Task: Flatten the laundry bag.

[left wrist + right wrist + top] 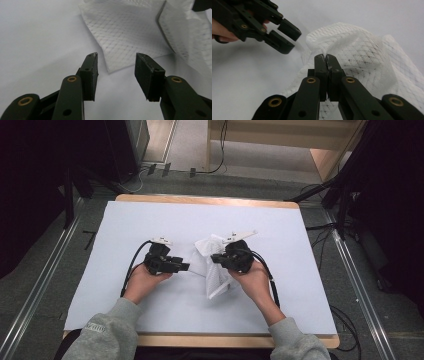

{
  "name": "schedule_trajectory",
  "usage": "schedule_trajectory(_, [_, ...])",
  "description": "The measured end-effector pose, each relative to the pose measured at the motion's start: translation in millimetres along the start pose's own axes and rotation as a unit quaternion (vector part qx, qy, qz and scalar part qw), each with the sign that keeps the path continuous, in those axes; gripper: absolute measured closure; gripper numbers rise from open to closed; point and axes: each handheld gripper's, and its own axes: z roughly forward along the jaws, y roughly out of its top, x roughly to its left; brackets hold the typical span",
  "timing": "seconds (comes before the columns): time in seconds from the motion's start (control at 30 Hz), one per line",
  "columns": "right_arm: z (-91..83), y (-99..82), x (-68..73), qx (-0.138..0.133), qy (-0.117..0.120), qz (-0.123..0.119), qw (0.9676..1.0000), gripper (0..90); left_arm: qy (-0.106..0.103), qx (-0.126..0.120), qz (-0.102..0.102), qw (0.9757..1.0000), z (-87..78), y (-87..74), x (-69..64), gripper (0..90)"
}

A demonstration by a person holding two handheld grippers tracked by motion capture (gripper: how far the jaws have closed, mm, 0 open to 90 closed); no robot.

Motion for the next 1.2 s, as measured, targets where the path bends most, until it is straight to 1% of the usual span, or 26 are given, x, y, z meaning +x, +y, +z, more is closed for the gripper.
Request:
schedule_trajectory(0.17, [-7.4, -6.5, -4.5, -0.007, -0.004, 0.009, 0.9999, 90.0, 0.002, 0.010, 0.008, 0.9999, 18.2, 6.8, -3.4, 54.4])
schedule_trajectory(0.2, [-8.9, -7.9, -5.6, -0.008, -0.006, 0.009, 0.9999, 90.0, 0.005, 0.011, 0.011, 0.9999, 21.2, 7.4, -3.9, 54.3])
schedule_trajectory(0.3, [-14.8, -11.1, -7.3, -0.012, -0.008, 0.011, 0.9998, 90.0, 0.014, 0.025, 0.015, 0.9995, 28.8, 8.1, -5.0, 55.4])
schedule_trajectory(0.33, [-17.0, -12.0, -7.7, -0.014, -0.012, 0.011, 0.9998, 90.0, 0.017, 0.032, 0.022, 0.9991, 30.4, 8.3, -5.3, 56.2])
schedule_trajectory(0.37, [-19.7, -12.7, -8.7, -0.015, -0.015, 0.010, 0.9997, 90.0, 0.019, 0.029, 0.027, 0.9991, 31.0, 8.5, -5.9, 57.9])
schedule_trajectory(0.47, [-29.3, -15.8, -12.0, -0.022, -0.024, 0.015, 0.9993, 90.0, 0.021, 0.029, 0.031, 0.9989, 32.9, 9.1, -6.8, 61.2])
schedule_trajectory(0.5, [-32.4, -17.1, -13.4, -0.024, -0.029, 0.016, 0.9992, 90.0, 0.026, 0.029, 0.036, 0.9986, 33.1, 8.9, -7.0, 63.2])
schedule_trajectory(0.63, [-44.9, -24.4, -21.9, -0.029, -0.039, 0.031, 0.9983, 90.0, 0.025, 0.026, 0.037, 0.9986, 32.8, 8.4, -4.7, 68.5])
schedule_trajectory(0.67, [-52.0, -30.9, -26.9, -0.029, -0.047, 0.038, 0.9978, 90.0, 0.026, 0.026, 0.036, 0.9987, 32.9, 8.2, -4.2, 71.1])
schedule_trajectory(0.7, [-52.0, -30.9, -26.9, -0.029, -0.047, 0.038, 0.9978, 90.0, 0.027, 0.026, 0.036, 0.9987, 32.9, 8.2, -4.0, 71.1])
schedule_trajectory(0.77, [-58.1, -37.0, -31.0, -0.029, -0.052, 0.045, 0.9972, 90.0, 0.032, 0.026, 0.038, 0.9984, 32.9, 8.0, -3.7, 73.5])
schedule_trajectory(0.87, [-68.4, -47.2, -39.0, -0.029, -0.063, 0.058, 0.9959, 90.0, 0.037, 0.022, 0.037, 0.9984, 33.0, 7.2, -2.7, 79.6])
schedule_trajectory(0.97, [-78.0, -56.4, -46.4, -0.029, -0.072, 0.071, 0.9945, 90.0, 0.035, 0.015, 0.032, 0.9988, 32.9, 5.4, -1.0, 81.8])
schedule_trajectory(1.1, [-87.4, -67.8, -54.1, -0.026, -0.084, 0.082, 0.9928, 90.0, 0.041, 0.015, 0.033, 0.9985, 32.8, 5.1, -1.0, 84.9])
schedule_trajectory(1.2, [-93.6, -77.0, -59.5, -0.021, -0.091, 0.091, 0.9915, 90.0, 0.037, 0.014, 0.027, 0.9988, 33.1, 5.0, -0.3, 89.4])
